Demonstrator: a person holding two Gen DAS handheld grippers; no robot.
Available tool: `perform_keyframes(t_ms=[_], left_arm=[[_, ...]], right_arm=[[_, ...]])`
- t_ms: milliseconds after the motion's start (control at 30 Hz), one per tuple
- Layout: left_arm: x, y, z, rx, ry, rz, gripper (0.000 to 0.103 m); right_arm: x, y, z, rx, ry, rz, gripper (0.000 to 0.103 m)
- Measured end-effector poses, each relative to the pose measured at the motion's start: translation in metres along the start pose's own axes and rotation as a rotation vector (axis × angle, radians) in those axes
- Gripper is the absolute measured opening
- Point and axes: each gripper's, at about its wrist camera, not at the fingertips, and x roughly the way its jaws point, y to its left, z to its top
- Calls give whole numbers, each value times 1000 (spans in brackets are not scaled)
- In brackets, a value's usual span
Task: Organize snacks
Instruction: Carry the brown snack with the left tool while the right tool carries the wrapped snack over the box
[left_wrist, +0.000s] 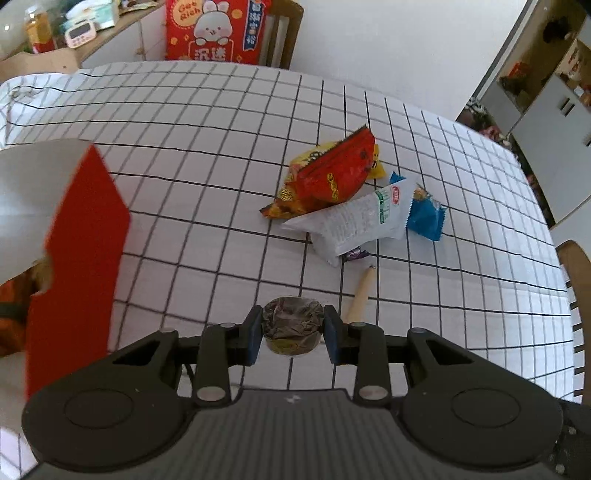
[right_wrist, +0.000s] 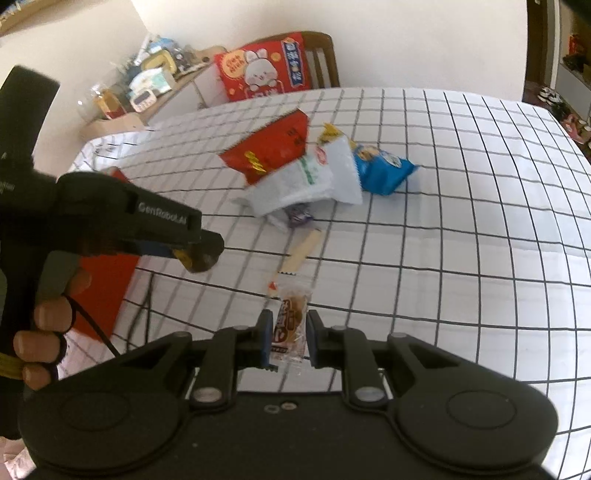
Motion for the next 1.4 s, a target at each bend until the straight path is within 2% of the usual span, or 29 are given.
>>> perform_keyframes(t_ms=[433,700,1167,1400], left_arm=[[-83,35,-32,-31,-46,-3,33],[-123,70,-45,-91,-86,6,33],[-154,140,-53,-179,-118,40,33],[-160,190,-50,-241,-135,105,33]], right_arm=[[-43,41,2,-43,-51,112,18],[-53,70,4,-79,-62,170,18],[-34,150,19,-189,-43,255,18],[-12,189,29,-228,-29,270,18]])
